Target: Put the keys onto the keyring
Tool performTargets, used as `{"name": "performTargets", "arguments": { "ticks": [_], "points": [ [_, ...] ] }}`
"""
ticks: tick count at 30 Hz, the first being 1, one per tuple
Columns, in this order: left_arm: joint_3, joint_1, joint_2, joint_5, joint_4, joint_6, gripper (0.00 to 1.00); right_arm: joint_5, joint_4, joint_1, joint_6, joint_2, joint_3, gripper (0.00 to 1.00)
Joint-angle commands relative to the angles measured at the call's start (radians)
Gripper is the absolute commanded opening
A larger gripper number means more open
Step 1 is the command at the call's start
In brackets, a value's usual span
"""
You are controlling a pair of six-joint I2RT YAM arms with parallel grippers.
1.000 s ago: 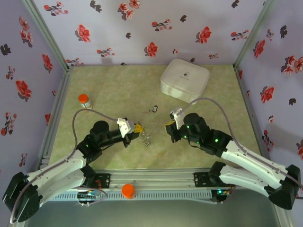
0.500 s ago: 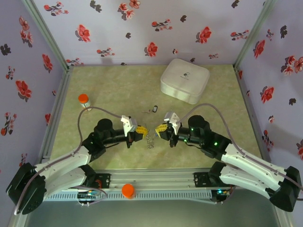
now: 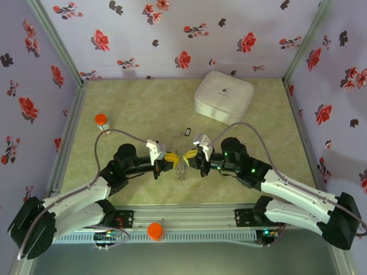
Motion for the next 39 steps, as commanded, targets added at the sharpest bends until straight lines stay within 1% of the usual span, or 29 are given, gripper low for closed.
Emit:
{"name": "performTargets", "arguments": {
  "ticks": [1, 5, 8, 14, 20, 21, 24, 33, 39],
  "points": [
    [0.036, -0.005, 0.004, 0.021, 0.063, 0.01, 0.0, -0.039, 0.053, -0.006, 0.04, 0.014, 0.005, 0.0],
    [0.034, -0.005, 0.008, 0.022, 0.072, 0.009, 0.0, -0.042, 0.062, -0.005, 0.059, 0.035, 0.007, 0.0],
    [0.034, -0.006, 0.006, 0.028, 0.075, 0.01, 0.0, -0.012, 0.046, -0.006, 0.066, 0.043, 0.012, 0.0],
    [0.035, -0.006, 0.005, 0.054, 0.061, 0.034, 0.0, 0.097, -0.012, -0.005, 0.08, 0.044, 0.017, 0.0],
    [0.045, -0.005, 0.005, 0.069, 0.029, 0.053, 0.0, 0.134, -0.013, -0.005, 0.115, 0.041, 0.012, 0.0],
    [0.047, -0.005, 0.001, 0.07, 0.023, 0.084, 0.0, 0.139, -0.012, -0.008, 0.123, 0.042, 0.01, 0.0],
    [0.054, -0.005, -0.002, 0.081, -0.003, 0.116, 0.0, 0.144, -0.011, -0.007, 0.146, 0.054, 0.01, 0.0],
    [0.031, -0.007, 0.005, 0.079, 0.131, 0.199, 0.0, 0.112, -0.05, -0.008, 0.177, 0.085, 0.02, 0.0],
    [0.019, -0.007, 0.006, 0.063, 0.191, 0.223, 0.0, 0.113, -0.082, -0.011, 0.193, 0.073, 0.02, 0.01]
  ]
}}
